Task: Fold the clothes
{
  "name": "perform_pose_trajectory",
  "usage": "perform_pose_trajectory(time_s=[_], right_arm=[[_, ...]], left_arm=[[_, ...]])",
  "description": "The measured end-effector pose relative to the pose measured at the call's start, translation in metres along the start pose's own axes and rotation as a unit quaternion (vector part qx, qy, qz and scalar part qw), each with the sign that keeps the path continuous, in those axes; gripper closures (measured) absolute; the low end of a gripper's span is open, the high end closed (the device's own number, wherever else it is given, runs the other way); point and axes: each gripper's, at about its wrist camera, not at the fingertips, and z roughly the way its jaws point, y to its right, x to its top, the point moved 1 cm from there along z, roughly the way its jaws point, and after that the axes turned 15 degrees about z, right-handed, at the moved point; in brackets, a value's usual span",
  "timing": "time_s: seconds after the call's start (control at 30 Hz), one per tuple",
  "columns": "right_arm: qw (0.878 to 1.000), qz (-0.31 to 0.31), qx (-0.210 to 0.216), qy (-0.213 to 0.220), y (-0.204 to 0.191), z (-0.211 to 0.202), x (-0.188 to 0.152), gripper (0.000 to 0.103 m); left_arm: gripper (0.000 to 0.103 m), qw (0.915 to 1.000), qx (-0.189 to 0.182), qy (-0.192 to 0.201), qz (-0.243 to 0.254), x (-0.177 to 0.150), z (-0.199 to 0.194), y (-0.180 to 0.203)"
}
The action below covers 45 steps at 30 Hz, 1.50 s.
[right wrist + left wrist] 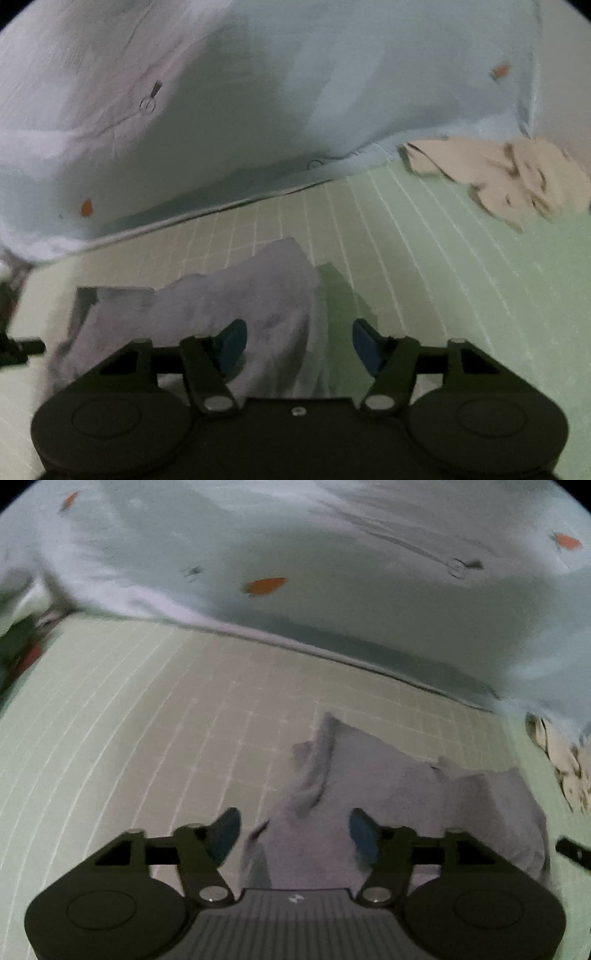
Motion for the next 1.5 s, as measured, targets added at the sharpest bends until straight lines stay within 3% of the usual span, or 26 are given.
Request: perform_pose_trajectory(time_s=[0.13, 0.3, 0.43, 0.53, 0.6, 0.67, 0.8, 0.9, 1.0, 1.07, 1.13, 1.17, 1.27, 1.3, 1.33, 1.37, 1.4, 1.5], right_arm=[[0.999, -0.038, 0.000, -0.011, 0.000, 0.025, 0.019, 0.042], [0.998, -0.054, 0.000, -0.031, -0.003, 0.055, 0.033, 0.044], [0.997, -0.058, 0.002, -0.044, -0.005, 0.075, 0.038, 0.045], [0.997, -0.056, 0.006, -0.057, -0.006, 0.089, 0.040, 0.054], [0.996, -0.051, 0.012, -0.070, -0.005, 0.097, 0.041, 0.070], [0.996, -0.046, 0.014, -0.072, -0.003, 0.100, 0.042, 0.099], [0.999, -0.032, 0.027, -0.031, 0.004, 0.081, 0.046, 0.101], [0.999, 0.005, 0.050, 0.008, 0.017, 0.055, 0.060, 0.101], [0.995, 0.052, 0.076, 0.037, 0.031, 0.036, 0.074, 0.101], [0.991, 0.084, 0.091, 0.047, 0.041, 0.034, 0.080, 0.101], [0.984, 0.143, 0.095, 0.037, 0.055, 0.052, 0.081, 0.101], [0.981, 0.168, 0.092, 0.031, 0.061, 0.061, 0.081, 0.100], [0.992, 0.121, -0.031, -0.007, 0.051, 0.090, 0.080, 0.096], [0.995, 0.096, -0.039, 0.000, 0.045, 0.086, 0.078, 0.093], [0.996, 0.082, -0.032, 0.010, 0.039, 0.081, 0.075, 0.074], [0.997, 0.069, -0.023, 0.018, 0.032, 0.076, 0.072, 0.049], [0.998, 0.055, -0.013, 0.024, 0.025, 0.071, 0.069, 0.046], [1.000, -0.003, 0.008, 0.007, -0.003, 0.070, 0.058, 0.049]], left_arm=[[0.022, 0.9994, -0.017, -0.001, 0.031, 0.014, 0.019, 0.015], [0.022, 0.9994, -0.005, -0.008, 0.035, 0.030, 0.046, 0.018], [0.027, 0.9993, -0.004, -0.010, 0.036, 0.036, 0.061, 0.012], [0.047, 0.9988, -0.006, -0.015, 0.045, 0.040, 0.073, 0.009], [0.077, 0.9983, -0.011, -0.025, 0.052, 0.040, 0.081, 0.009], [0.095, 0.9981, -0.016, -0.028, 0.052, 0.039, 0.085, 0.008], [0.100, 0.9995, -0.019, -0.009, 0.025, 0.040, 0.075, -0.001], [0.100, 0.9976, -0.042, 0.026, -0.048, 0.046, 0.050, -0.027], [0.100, 0.9893, -0.075, 0.062, -0.109, 0.055, 0.028, -0.049], [0.100, 0.9804, -0.097, 0.075, -0.154, 0.057, 0.031, -0.060], [0.099, 0.9660, -0.116, 0.079, -0.217, 0.055, 0.046, -0.072], [0.098, 0.9645, -0.106, 0.062, -0.234, 0.053, 0.060, -0.074], [0.091, 0.9868, 0.009, -0.005, -0.162, 0.057, 0.080, -0.056], [0.074, 0.9908, 0.023, -0.004, -0.133, 0.057, 0.077, -0.048], [0.063, 0.9922, 0.015, 0.002, -0.124, 0.055, 0.074, -0.044], [0.043, 0.9930, 0.003, 0.008, -0.118, 0.053, 0.070, -0.040], [0.034, 0.9935, -0.009, 0.015, -0.113, 0.051, 0.066, -0.036], [0.034, 0.9947, -0.018, 0.003, -0.102, 0.040, 0.063, -0.026]])
